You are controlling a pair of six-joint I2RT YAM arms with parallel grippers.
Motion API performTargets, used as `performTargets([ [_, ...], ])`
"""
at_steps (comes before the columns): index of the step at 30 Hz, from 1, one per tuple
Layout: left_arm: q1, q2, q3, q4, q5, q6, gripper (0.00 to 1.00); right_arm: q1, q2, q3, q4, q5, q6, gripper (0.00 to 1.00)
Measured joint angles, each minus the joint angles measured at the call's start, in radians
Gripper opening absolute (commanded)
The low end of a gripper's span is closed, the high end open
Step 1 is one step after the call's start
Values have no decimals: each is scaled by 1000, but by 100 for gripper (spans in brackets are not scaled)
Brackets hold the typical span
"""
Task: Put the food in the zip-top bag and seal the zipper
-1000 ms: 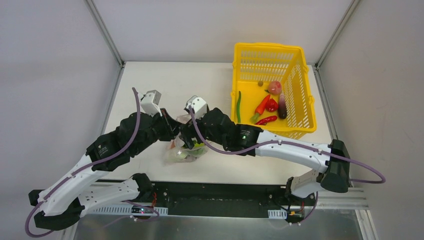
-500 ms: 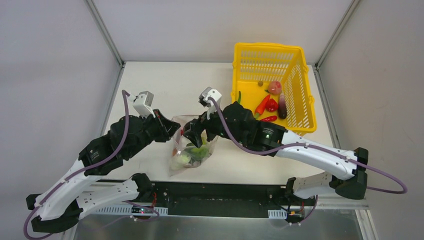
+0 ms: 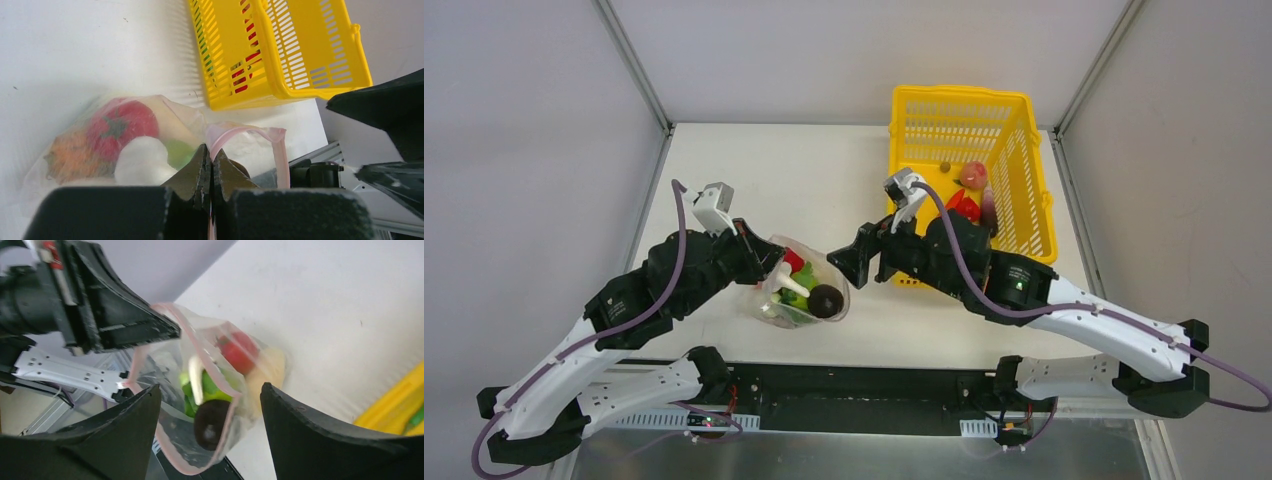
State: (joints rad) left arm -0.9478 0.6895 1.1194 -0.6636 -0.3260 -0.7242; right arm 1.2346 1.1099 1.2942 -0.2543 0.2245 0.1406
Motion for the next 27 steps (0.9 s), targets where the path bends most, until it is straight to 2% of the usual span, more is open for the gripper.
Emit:
performTargets([
  [4,0,4,-2,0,0,0,0,0,-25,-64,-85,35,72,69],
  [7,0,10,-3,0,0,0,0,0,-10,-97,-150,24,126,58],
  [9,0,14,-3,0,0,0,0,-1,-2,-113,-166,7,150,41],
  [11,0,17,-3,0,0,0,0,0,6,-126,-174,-10,175,32],
  [13,0,18,-4,2,0,0,0,0,16,-127,-180,-21,192,17],
  [16,0,18,-4,1,0,0,0,0,31,-126,-180,-21,197,0],
  [22,0,35,6,-13,13,29,0,-1,73,-85,-165,55,152,0],
  [25,0,70,68,-69,58,79,7,-9,105,-26,-132,89,109,0],
  [27,0,111,148,-122,109,121,7,-31,113,4,-90,74,85,0],
])
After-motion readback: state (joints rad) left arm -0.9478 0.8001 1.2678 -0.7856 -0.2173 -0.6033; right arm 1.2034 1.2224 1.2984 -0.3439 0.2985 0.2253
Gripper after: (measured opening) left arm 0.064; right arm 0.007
